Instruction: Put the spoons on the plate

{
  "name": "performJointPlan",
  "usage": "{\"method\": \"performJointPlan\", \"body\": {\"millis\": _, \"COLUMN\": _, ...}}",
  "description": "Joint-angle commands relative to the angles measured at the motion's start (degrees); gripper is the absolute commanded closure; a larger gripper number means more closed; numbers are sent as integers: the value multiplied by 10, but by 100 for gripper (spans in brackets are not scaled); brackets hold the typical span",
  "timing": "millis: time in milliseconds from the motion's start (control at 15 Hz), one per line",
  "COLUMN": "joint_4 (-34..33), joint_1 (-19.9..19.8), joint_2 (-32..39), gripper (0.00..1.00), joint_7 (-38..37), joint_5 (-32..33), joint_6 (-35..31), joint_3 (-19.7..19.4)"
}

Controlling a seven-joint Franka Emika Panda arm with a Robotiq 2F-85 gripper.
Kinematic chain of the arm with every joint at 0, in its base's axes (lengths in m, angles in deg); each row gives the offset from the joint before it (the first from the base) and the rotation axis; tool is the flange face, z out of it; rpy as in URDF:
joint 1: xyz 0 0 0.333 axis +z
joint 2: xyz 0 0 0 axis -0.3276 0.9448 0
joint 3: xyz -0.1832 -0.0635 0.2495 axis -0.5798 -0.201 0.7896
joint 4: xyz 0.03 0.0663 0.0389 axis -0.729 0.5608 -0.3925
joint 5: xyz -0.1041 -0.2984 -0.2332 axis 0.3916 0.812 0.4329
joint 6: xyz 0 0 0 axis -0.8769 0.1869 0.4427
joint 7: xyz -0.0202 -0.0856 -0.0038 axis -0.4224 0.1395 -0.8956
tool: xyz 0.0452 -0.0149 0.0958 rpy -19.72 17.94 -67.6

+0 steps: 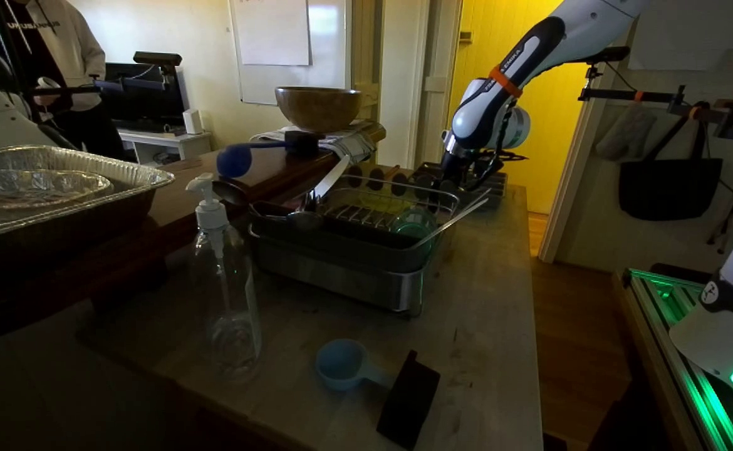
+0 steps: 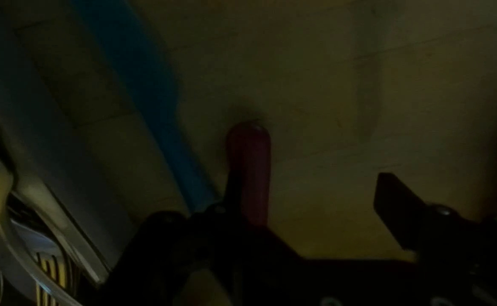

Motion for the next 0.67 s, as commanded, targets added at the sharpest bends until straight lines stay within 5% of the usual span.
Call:
{"method": "performJointPlan", "body": {"millis": 0, "joint_4": 19, "joint_1": -34, "joint_2": -1, "gripper": 51, "joint_7": 26, "joint_5": -22, "joint_6": -33, "joint_3": 38}}
{"method": "performJointPlan", "body": {"millis": 133, "joint_4": 19, "joint_1": -45, "joint_2": -1, "gripper": 66, "joint_7": 29, "joint_5": -26, "joint_6": -34, "joint_3": 49}}
{"method": "performJointPlan", "body": {"millis": 267, "joint_4": 21, "joint_1": -57, "joint_2": -7, "gripper": 27, "joint_7": 40, "joint_5": -31, "joint_6": -22, "joint_3": 61}}
{"method": "performJointPlan", "body": {"millis": 400, "joint_4": 26, "joint_1": -68, "joint_2": -16, "gripper": 22, "joint_7": 51, "joint_5": -40, "joint_6": -16, "joint_3": 75}}
{"method": "performJointPlan", "body": {"millis": 600, "joint_4": 28, "joint_1": -69, "joint_2": -20, "gripper": 0, "joint_7": 50, "joint_5": -43, "joint_6": -24, "joint_3": 75}}
